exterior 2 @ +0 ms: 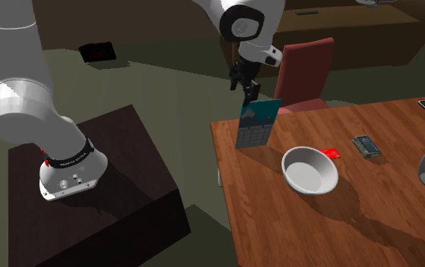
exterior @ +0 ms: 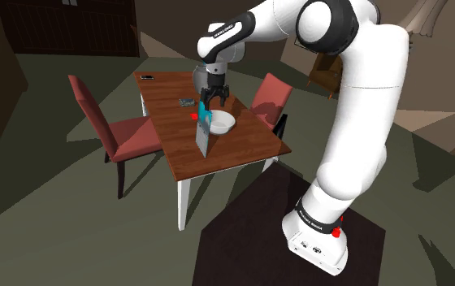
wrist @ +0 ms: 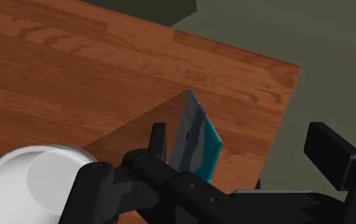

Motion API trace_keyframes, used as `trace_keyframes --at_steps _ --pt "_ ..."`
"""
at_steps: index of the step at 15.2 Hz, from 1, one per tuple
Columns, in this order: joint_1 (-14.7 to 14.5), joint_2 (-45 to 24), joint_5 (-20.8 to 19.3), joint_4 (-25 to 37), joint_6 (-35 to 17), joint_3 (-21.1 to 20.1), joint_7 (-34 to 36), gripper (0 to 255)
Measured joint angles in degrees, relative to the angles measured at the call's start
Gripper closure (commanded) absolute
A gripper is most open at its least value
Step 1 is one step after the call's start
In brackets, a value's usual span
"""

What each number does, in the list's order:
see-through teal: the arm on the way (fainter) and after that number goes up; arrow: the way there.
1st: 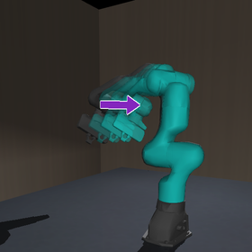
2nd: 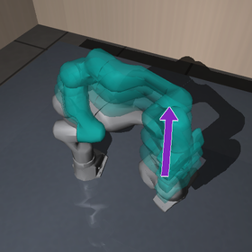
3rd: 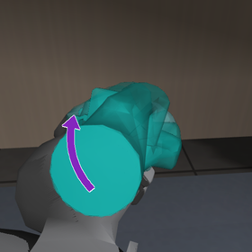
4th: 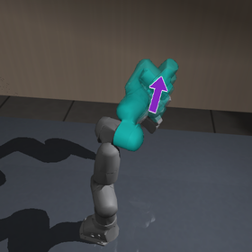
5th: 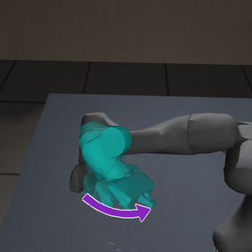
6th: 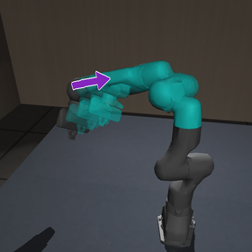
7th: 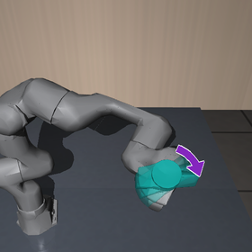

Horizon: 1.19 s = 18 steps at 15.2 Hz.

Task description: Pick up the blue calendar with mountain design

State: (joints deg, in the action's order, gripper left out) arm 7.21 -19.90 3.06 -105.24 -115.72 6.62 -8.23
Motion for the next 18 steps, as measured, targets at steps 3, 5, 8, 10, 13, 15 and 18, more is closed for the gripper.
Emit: trace_keyframes --at_steps 3,5,8,10,13,15,18 --pt "0.27 -2.60 0.51 1.32 -1.01 -0.05 -0.05 0" --pt "0.28 -3.48 0.67 0.88 -2.27 -0.12 -0.07 0" --pt "0.40 -4.76 0.86 0.39 -4.03 -0.18 -0.30 0" --pt "0.43 -5.00 0.90 0.31 -4.36 -0.19 -0.33 255" --pt "0.42 -5.06 0.91 0.29 -4.46 -0.20 -0.33 255" --pt "0.43 -5.05 0.91 0.30 -4.46 -0.19 -0.33 255" --pt "0.43 -5.04 0.91 0.30 -4.46 -0.19 -0.33 255"
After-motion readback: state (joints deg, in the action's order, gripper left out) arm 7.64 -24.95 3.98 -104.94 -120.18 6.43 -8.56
